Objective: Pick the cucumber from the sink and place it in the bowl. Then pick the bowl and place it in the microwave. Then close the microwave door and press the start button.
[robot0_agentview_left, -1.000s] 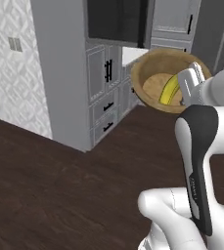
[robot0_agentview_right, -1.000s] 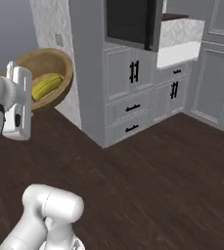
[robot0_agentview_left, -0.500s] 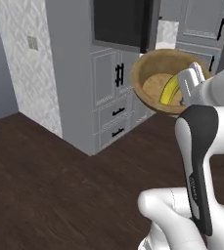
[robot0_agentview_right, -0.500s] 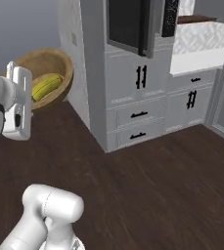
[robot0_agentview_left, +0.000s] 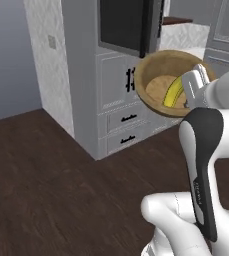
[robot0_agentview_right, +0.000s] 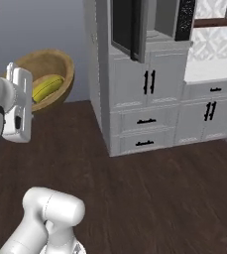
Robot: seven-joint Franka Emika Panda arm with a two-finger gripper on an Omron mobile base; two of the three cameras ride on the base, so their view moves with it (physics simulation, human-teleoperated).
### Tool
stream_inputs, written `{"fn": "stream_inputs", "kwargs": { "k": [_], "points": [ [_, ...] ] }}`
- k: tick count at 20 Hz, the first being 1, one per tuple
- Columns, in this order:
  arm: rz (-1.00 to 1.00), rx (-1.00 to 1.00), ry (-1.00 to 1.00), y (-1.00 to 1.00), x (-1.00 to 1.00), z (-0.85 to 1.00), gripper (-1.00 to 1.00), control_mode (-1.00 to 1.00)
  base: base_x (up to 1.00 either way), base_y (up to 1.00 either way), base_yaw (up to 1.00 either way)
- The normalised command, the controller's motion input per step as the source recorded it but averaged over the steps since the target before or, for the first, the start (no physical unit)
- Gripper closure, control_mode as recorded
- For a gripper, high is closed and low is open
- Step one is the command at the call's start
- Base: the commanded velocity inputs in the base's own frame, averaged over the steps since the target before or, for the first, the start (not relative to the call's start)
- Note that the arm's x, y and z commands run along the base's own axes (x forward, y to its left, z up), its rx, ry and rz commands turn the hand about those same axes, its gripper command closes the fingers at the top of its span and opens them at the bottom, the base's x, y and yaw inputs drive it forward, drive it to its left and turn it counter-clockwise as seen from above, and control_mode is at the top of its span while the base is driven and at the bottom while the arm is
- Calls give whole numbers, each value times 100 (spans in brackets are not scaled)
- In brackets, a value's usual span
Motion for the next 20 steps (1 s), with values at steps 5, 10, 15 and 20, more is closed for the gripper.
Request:
{"fn": "stream_inputs", "kwargs": {
  "k": [5, 10, 15, 20],
  "points": [
    [0, 0, 0, 0, 0, 0, 100, 100, -8, -100, 35],
    [0, 0, 0, 0, 0, 0, 100, 100, -9, -100, 34],
    [0, 0, 0, 0, 0, 0, 100, 100, -5, -100, 34],
    [0, 0, 0, 0, 0, 0, 100, 100, 0, -100, 36]
  ]
}}
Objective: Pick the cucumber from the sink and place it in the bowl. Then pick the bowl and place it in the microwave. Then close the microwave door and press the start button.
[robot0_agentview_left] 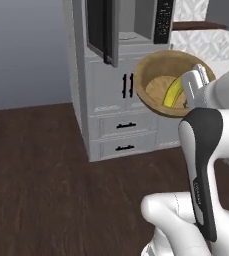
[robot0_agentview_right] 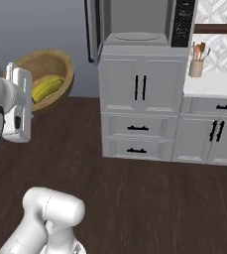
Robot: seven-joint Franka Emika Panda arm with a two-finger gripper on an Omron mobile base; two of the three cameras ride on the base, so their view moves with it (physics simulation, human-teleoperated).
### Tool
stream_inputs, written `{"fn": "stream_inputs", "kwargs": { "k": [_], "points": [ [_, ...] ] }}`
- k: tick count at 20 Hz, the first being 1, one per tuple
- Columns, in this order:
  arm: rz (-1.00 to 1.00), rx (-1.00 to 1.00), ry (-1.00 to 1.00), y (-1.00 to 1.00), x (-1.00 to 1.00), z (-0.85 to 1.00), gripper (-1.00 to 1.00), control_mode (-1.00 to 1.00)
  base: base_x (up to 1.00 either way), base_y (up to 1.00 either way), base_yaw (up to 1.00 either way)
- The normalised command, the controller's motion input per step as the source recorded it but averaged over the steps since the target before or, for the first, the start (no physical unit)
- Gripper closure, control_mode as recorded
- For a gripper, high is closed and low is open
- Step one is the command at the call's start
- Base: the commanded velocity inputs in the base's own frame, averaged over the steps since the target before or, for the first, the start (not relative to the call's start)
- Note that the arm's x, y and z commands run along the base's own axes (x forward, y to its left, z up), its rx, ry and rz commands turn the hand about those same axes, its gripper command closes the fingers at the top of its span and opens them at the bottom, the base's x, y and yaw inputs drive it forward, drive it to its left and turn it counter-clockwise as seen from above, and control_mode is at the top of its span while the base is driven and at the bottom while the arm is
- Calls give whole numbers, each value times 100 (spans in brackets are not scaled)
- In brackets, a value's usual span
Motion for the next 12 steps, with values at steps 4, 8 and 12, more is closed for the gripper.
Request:
{"fn": "stream_inputs", "kwargs": {
  "k": [4, 8, 12],
  "points": [
    [0, 0, 0, 0, 0, 0, 100, 100, 0, -100, 33],
    [0, 0, 0, 0, 0, 0, 100, 100, 3, -100, 31],
    [0, 0, 0, 0, 0, 0, 100, 100, 44, -100, 33]
  ]
}}
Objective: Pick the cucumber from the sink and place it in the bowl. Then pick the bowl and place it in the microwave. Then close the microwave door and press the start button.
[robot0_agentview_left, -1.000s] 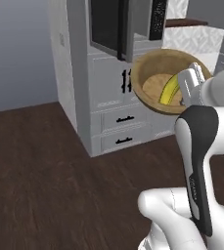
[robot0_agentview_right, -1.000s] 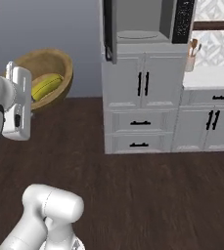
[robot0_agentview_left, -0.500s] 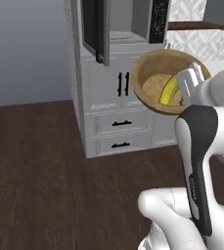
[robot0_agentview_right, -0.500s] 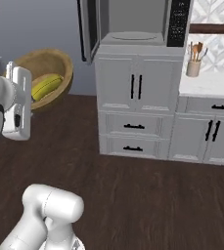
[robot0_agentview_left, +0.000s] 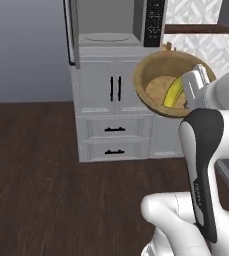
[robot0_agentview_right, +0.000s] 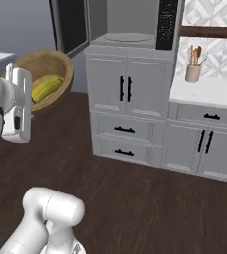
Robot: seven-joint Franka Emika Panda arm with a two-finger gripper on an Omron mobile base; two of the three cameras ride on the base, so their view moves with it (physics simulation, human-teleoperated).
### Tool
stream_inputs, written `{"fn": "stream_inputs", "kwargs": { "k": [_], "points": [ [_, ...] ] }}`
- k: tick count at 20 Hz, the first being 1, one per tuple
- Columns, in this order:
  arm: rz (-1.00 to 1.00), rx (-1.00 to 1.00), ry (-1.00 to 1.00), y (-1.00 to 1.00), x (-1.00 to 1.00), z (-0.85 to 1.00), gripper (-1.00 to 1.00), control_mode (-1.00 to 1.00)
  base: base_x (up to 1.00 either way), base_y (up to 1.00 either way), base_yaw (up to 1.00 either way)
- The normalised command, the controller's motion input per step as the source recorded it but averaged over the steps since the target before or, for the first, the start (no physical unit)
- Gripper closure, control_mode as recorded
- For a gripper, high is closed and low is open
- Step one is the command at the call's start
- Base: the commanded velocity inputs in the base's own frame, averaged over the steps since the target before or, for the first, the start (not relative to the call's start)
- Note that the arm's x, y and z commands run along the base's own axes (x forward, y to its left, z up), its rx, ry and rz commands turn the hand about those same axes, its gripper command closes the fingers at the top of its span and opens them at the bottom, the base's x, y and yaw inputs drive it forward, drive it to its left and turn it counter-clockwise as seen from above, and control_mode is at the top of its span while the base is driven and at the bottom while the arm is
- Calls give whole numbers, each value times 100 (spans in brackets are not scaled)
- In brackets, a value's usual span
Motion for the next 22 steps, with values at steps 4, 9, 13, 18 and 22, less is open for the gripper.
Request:
{"fn": "stream_inputs", "kwargs": {
  "k": [4, 9, 13, 18, 22],
  "points": [
    [0, 0, 0, 0, 0, 0, 100, 100, 80, -77, 41],
    [0, 0, 0, 0, 0, 0, 100, 100, 98, -60, 46],
    [0, 0, 0, 0, 0, 0, 100, 100, 89, -71, 35],
    [0, 0, 0, 0, 0, 0, 100, 100, 59, -94, 13],
    [0, 0, 0, 0, 0, 0, 100, 100, 81, -60, 1]
  ]
}}
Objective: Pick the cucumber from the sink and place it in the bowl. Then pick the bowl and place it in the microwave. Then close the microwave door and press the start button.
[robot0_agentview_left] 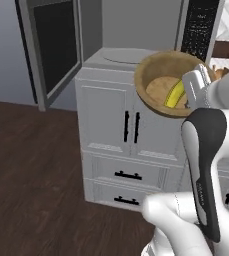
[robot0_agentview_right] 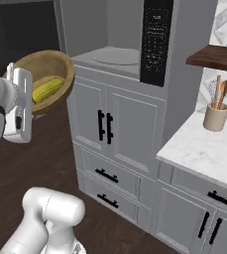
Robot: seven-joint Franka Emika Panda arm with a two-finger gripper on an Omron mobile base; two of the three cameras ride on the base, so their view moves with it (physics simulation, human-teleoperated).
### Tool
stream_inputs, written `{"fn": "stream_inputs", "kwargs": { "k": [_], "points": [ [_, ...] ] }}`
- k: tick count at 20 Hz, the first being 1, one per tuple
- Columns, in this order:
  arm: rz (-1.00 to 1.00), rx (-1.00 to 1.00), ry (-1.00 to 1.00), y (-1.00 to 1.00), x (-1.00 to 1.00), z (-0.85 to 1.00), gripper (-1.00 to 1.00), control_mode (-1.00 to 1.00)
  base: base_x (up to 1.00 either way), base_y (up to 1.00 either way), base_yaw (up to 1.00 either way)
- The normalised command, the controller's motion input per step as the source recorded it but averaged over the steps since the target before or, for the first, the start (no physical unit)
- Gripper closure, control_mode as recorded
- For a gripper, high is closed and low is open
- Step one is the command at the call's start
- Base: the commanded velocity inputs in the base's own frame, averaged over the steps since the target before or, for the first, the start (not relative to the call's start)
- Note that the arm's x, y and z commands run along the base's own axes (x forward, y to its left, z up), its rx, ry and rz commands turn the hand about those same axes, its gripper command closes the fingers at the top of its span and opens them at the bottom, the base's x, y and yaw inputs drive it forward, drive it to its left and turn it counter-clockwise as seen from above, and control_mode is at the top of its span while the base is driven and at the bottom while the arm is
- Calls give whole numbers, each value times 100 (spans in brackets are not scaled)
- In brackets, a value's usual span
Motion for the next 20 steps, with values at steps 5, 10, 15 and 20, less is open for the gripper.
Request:
{"fn": "stream_inputs", "kwargs": {
  "k": [5, 10, 15, 20],
  "points": [
    [0, 0, 0, 0, 0, 0, 100, 100, 84, -12, 0],
    [0, 0, 0, 0, 0, 0, 100, 100, 55, 0, 0],
    [0, 0, 0, 0, 0, 0, 100, 100, 70, 1, 0],
    [0, 0, 0, 0, 0, 0, 100, 100, 21, 32, 9]
  ]
}}
